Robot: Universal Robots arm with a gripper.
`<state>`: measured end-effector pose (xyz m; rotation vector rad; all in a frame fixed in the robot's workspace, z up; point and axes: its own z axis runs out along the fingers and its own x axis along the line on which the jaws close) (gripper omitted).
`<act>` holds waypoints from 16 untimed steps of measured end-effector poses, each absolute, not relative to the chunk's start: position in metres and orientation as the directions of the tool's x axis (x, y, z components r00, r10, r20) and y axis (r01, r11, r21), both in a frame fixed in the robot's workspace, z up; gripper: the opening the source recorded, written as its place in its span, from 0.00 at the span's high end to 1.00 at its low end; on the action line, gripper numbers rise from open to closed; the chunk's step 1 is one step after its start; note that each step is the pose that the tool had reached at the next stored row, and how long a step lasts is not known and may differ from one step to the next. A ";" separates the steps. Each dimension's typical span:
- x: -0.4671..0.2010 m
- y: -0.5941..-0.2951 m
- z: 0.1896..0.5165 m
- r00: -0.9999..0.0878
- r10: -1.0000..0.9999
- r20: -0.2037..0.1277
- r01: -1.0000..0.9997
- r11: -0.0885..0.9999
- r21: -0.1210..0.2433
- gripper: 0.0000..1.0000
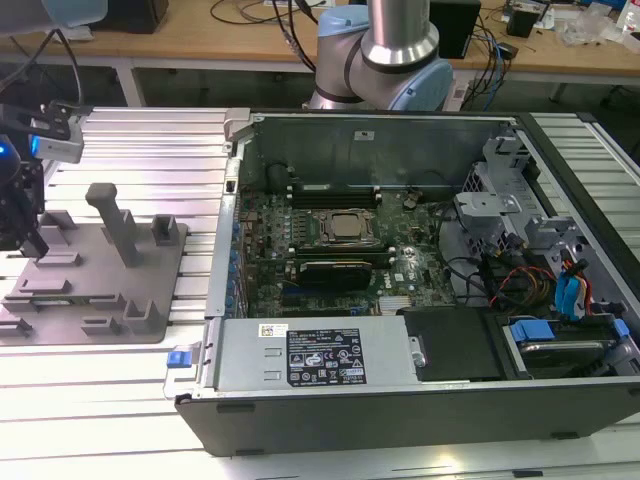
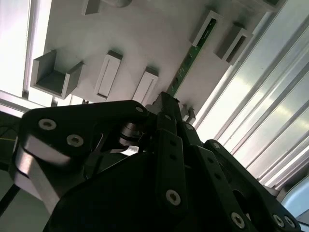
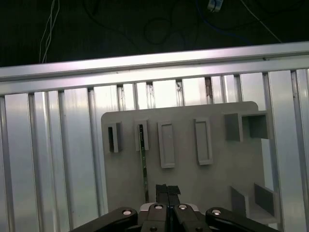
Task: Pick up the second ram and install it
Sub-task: 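Pick up the second ram and move it above second insertion slot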
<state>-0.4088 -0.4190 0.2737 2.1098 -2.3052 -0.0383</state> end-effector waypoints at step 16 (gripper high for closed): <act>-0.413 -0.430 0.246 -0.079 -0.997 -0.004 -0.996 0.079 0.029 0.92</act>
